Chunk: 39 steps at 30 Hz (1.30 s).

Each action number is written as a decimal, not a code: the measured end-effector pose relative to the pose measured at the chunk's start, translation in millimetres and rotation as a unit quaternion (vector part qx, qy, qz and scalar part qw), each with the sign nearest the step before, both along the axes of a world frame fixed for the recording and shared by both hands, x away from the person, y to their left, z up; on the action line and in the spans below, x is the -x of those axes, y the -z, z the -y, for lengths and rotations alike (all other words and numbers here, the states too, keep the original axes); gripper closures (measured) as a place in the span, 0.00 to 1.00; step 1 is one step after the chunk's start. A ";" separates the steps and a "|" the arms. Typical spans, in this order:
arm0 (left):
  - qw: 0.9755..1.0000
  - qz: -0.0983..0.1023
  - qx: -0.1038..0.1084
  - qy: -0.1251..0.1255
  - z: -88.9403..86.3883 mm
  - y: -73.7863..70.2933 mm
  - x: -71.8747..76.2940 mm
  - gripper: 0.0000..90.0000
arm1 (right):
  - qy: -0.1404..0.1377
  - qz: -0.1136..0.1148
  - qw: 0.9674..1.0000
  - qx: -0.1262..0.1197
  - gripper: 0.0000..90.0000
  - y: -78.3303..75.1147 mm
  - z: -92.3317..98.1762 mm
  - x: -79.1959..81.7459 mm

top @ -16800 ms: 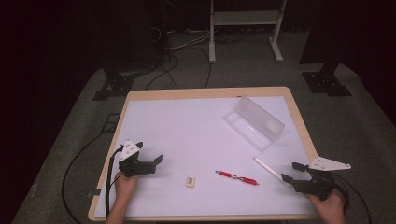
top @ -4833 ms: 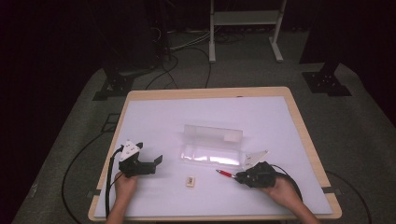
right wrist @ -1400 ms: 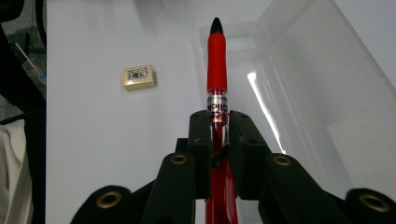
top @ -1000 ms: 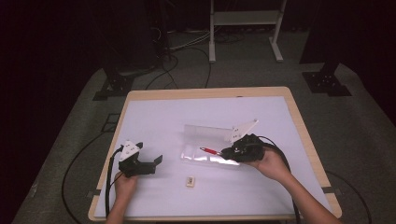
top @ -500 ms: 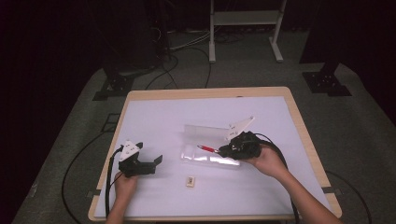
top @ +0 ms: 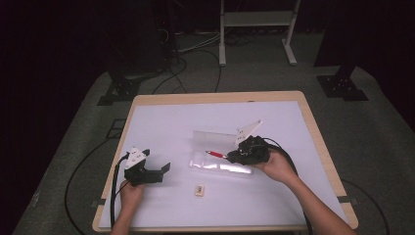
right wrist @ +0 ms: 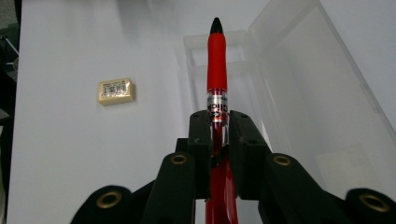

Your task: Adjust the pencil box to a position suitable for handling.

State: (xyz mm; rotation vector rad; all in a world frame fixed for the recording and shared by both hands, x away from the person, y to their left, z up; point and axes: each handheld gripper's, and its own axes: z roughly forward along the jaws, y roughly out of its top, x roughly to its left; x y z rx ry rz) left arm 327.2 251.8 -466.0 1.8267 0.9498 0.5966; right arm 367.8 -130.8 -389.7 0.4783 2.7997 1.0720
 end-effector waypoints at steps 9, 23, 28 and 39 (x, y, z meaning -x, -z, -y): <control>1.000 0.001 0.002 -0.001 0.2 0.1 0.0 0.00 | 0.002 -0.003 1.000 0.010 0.88 7.7 -2.4 -7.3; 1.000 0.000 0.002 0.000 0.1 0.1 -0.1 0.00 | 0.006 -0.009 1.000 0.022 0.88 16.6 -3.5 -16.0; 1.000 0.000 0.002 0.000 0.1 0.1 0.0 0.00 | 0.005 -0.007 1.000 0.021 0.88 18.4 -3.9 -17.6; 1.000 0.001 0.002 0.000 -0.1 0.1 -0.2 0.00 | 0.010 -0.013 1.000 0.022 0.88 24.6 -5.3 -22.2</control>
